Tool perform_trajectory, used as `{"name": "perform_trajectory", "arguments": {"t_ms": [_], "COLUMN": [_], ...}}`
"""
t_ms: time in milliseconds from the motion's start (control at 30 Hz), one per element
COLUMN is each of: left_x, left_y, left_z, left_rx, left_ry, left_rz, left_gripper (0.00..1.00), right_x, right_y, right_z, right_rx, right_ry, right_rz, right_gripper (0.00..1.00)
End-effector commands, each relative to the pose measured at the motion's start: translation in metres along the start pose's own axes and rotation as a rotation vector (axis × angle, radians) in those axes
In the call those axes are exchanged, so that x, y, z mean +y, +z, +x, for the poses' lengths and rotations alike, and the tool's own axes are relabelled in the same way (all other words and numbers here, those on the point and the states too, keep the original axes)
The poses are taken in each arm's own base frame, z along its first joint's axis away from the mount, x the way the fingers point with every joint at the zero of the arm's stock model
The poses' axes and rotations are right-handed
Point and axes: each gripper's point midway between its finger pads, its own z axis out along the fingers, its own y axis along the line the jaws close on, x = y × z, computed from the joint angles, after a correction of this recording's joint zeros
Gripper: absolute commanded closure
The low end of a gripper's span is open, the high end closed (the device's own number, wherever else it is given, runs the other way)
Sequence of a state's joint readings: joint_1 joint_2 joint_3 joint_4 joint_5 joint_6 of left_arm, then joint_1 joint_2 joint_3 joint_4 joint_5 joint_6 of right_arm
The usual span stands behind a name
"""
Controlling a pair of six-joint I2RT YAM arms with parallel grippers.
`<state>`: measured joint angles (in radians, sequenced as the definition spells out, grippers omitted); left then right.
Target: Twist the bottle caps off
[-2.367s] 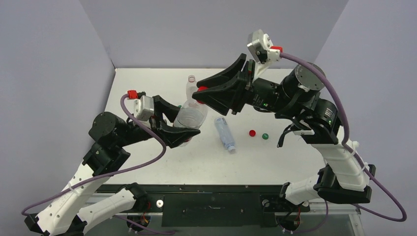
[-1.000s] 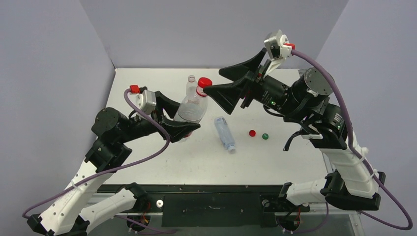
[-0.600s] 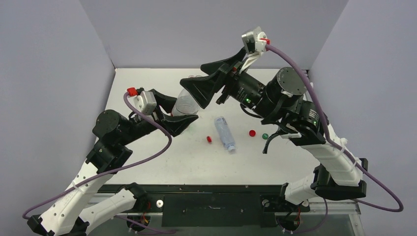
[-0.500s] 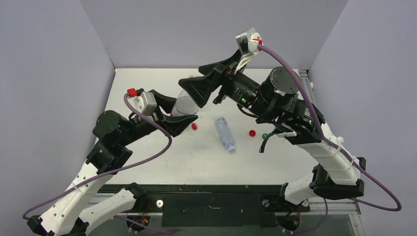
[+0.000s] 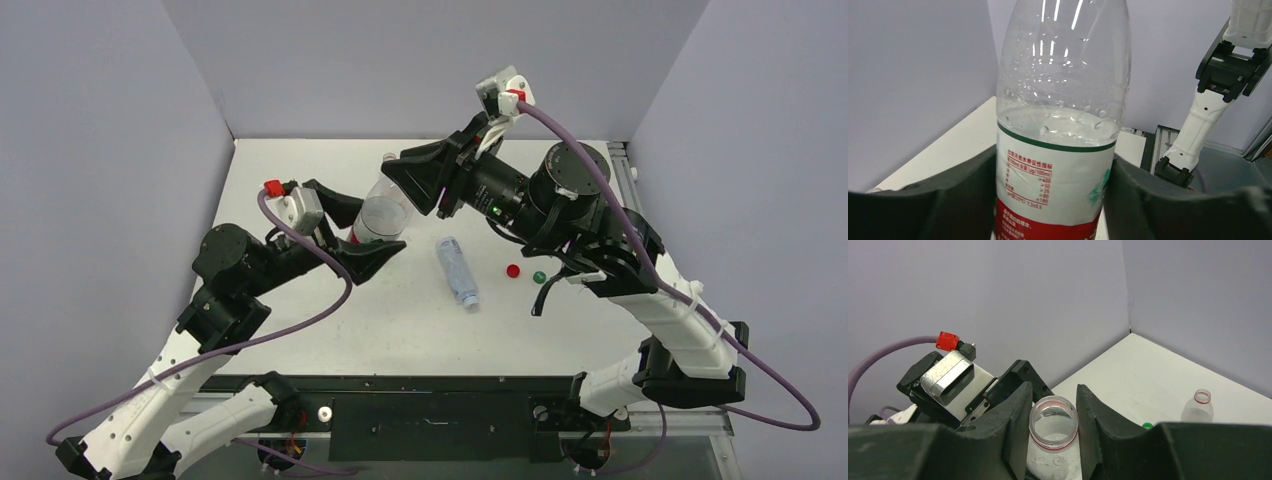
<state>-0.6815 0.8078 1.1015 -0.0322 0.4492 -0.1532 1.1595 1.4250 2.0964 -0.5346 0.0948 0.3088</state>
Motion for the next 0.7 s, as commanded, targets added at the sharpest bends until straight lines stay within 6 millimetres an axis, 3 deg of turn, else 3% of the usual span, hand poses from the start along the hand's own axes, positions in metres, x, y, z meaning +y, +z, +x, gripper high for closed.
{"name": "perform_trajectory", "arguments": {"t_ms": [0, 33, 67, 200, 300, 467, 667], "left_x": [-0.001, 0.000, 0.002, 0.021, 0.038, 0.068, 0.082], "left_y": [0.000, -0.001, -0.002, -0.008, -0.015, -0.027, -0.037], "left_z": [-0.013, -0.010, -0.008, 0.003, 0.025, 0.053, 0.054], "left_rx": [-0.019, 0.000, 0.010, 0.100, 0.213, 0.370, 0.458], "left_ry": [-0.001, -0.004, -0.005, 0.026, 0.029, 0.057, 0.036], "left_rz": [-0.005, -0.015, -0.026, -0.133, -0.217, -0.346, -0.409], "left_gripper": [0.20, 0.02, 0.01, 0.03, 0.03, 0.03, 0.03], "right_x": [-0.017, -0.028, -0.035, -0.082, -0.120, -0.181, -0.265], "right_y": [-0.004, -0.006, -0.011, -0.025, -0.028, -0.018, 0.003], "right_z": [0.002, 0.002, -0.003, -0.012, -0.011, 0.015, 0.055], "right_rx": [0.019, 0.013, 0.001, -0.031, -0.041, 0.034, 0.065], "right_ry": [-0.074, -0.086, -0.108, -0.139, -0.160, -0.268, -0.270], "right_rz": [0.076, 0.127, 0.154, 0.312, 0.408, 0.585, 0.735], "right_gripper": [1.00, 1.00, 1.00, 1.00, 1.00, 1.00, 1.00]}}
